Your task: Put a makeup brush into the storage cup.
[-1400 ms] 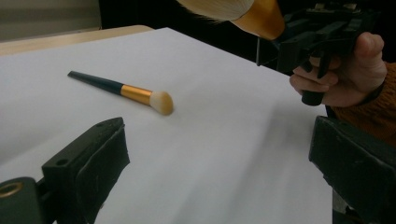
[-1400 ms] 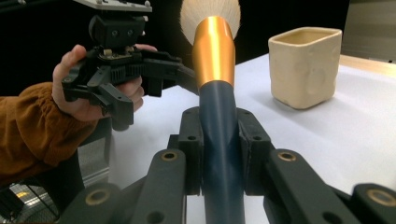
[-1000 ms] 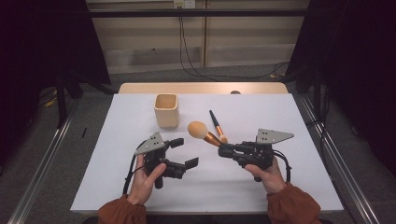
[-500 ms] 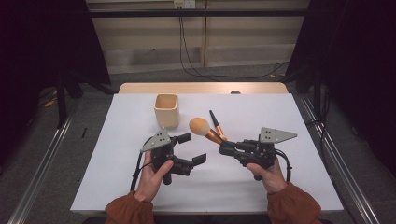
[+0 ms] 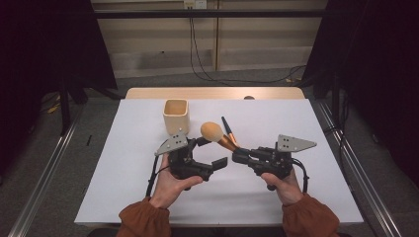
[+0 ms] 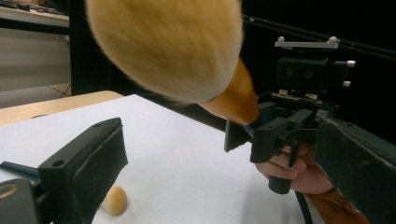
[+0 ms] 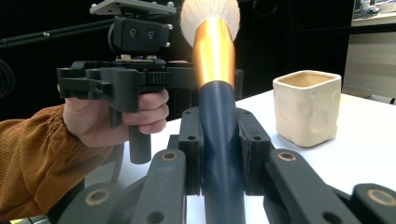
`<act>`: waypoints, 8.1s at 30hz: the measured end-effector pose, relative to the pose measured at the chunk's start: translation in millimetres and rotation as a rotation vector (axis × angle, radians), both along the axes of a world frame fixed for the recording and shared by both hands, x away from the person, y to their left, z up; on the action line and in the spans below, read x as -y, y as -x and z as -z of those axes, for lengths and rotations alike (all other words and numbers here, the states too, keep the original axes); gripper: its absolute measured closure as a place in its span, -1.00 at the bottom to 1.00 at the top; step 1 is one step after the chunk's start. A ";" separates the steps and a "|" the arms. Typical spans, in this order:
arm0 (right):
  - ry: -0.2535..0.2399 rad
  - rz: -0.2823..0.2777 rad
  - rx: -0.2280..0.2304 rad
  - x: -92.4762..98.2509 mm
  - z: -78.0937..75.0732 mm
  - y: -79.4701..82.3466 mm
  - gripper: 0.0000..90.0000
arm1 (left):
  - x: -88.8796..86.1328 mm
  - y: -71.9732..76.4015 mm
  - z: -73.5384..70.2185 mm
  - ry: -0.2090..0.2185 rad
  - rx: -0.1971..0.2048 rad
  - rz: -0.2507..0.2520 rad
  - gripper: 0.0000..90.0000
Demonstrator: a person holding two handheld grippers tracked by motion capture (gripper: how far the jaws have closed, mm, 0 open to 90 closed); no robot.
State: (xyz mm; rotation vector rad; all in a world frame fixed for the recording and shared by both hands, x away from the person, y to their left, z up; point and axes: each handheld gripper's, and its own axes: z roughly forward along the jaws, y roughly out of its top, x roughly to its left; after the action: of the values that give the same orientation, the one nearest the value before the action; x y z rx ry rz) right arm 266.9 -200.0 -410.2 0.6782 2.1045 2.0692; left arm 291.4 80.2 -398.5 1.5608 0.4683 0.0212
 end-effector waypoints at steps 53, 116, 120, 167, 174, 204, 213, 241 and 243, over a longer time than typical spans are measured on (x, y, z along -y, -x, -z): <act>0.068 -0.051 -0.009 -10.8 6.9 -1.3 0.55 | 0.8 -6.5 -1.1 0.088 -0.060 0.103 0.44; 0.219 0.456 -0.013 43.8 27.8 23.0 -1.00 | -76.7 -31.9 -19.3 -0.150 -0.072 -0.121 0.46; 0.234 0.483 -0.016 49.6 30.3 25.7 -0.99 | -84.4 -34.6 -22.0 -0.168 -0.070 -0.140 0.46; 0.220 0.543 -0.008 74.7 41.0 43.2 -1.00 | -128.7 -100.4 -78.6 -0.233 -0.011 -0.404 0.46; 0.225 0.540 -0.007 75.1 42.0 43.0 -1.00 | -127.2 -110.4 -80.0 -0.229 0.011 -0.426 0.46; 0.240 0.525 0.004 75.1 45.1 44.0 -1.00 | -119.1 -159.9 -61.5 -0.253 -0.014 -0.526 0.46; 0.237 0.531 -0.002 76.0 45.4 44.2 -1.00 | -113.1 -161.8 -46.5 -0.282 -0.035 -0.511 0.46; 0.245 0.530 -0.009 76.8 46.4 43.6 -1.00 | -103.1 -159.7 -6.5 -0.321 -0.055 -0.499 0.46; 0.246 0.528 -0.009 76.6 46.4 43.7 -1.00 | -104.1 -159.2 -5.5 -0.329 -0.054 -0.500 0.46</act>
State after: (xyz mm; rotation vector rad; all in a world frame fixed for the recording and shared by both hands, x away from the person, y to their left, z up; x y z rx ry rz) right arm 223.2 -276.6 -456.6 1.0616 1.8714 1.5020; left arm 450.6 184.4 -393.0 1.7287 0.9244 0.4603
